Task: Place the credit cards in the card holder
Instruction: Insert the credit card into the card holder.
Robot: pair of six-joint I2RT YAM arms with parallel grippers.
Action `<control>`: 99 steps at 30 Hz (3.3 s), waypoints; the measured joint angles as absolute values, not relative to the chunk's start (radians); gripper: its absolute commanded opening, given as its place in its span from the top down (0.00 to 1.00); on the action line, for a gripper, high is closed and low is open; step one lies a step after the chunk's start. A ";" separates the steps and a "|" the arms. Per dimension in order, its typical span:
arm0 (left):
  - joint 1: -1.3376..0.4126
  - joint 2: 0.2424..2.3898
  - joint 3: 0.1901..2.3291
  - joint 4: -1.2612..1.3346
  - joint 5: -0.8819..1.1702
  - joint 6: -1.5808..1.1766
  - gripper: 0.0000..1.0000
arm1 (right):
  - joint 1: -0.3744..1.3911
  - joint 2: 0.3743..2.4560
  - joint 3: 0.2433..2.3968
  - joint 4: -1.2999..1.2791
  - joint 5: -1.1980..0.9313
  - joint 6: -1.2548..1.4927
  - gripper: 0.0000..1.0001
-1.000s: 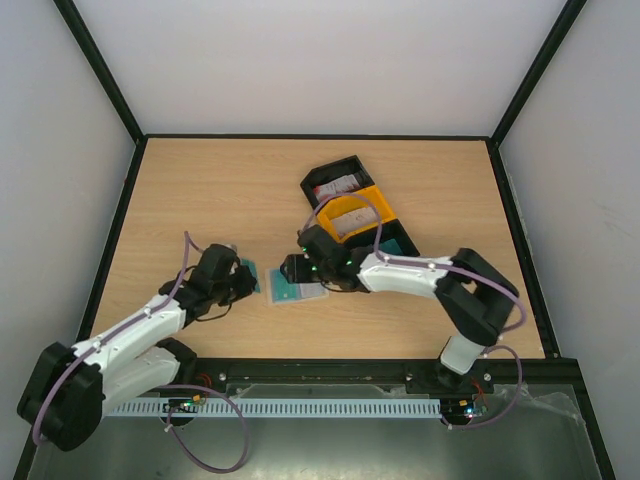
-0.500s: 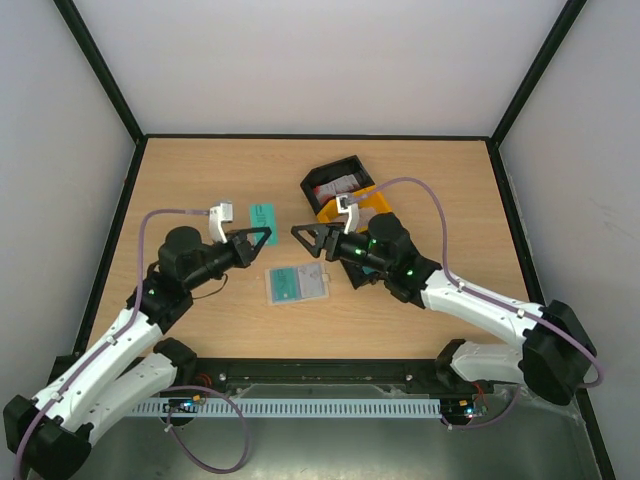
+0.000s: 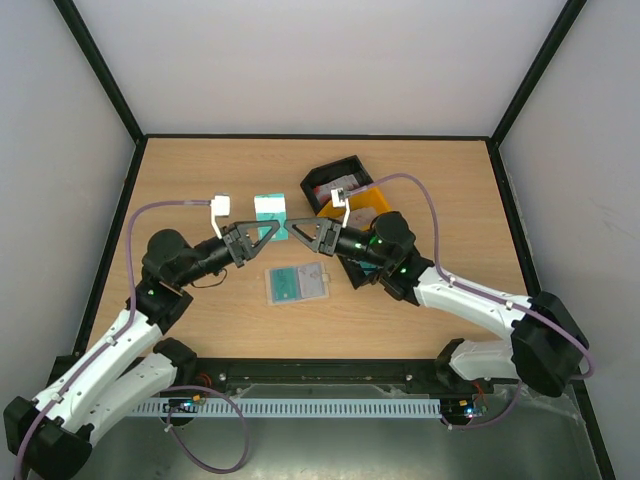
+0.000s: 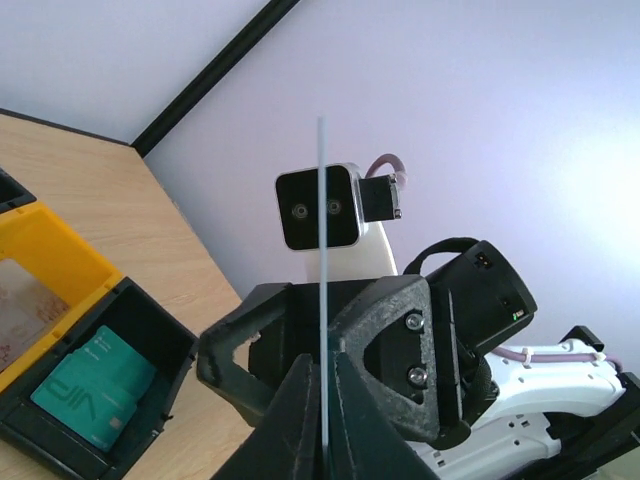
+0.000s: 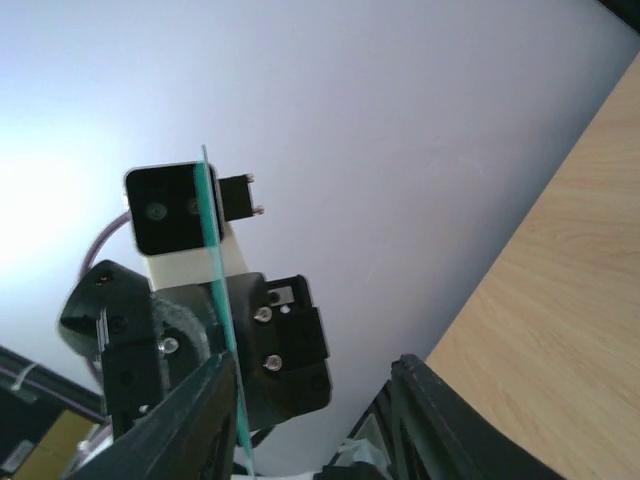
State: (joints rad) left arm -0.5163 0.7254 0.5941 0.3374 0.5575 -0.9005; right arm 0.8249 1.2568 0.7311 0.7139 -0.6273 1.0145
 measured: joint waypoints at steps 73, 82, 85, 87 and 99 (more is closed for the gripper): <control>-0.665 1.076 0.232 0.418 0.229 -1.068 0.97 | 0.818 1.362 0.666 0.001 -0.303 0.738 0.37; -0.717 1.197 0.194 0.585 0.165 -1.113 0.97 | 0.853 1.513 0.712 -0.056 -0.241 0.680 0.50; -0.730 1.209 0.183 0.609 0.136 -1.123 0.97 | 0.863 1.571 0.729 -0.066 -0.236 0.669 0.56; -0.731 1.216 0.176 0.621 0.123 -1.127 0.97 | 0.869 1.599 0.743 -0.072 -0.231 0.663 0.60; -0.732 1.311 0.176 0.699 0.091 -1.149 0.97 | 0.879 1.632 0.779 -0.111 -0.176 0.653 0.67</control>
State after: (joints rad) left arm -0.7322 1.3109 0.1761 0.6994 0.0910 -1.1492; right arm 0.8795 1.6318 0.7792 -0.1108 -0.1761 0.6533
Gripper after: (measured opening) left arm 0.029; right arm 0.329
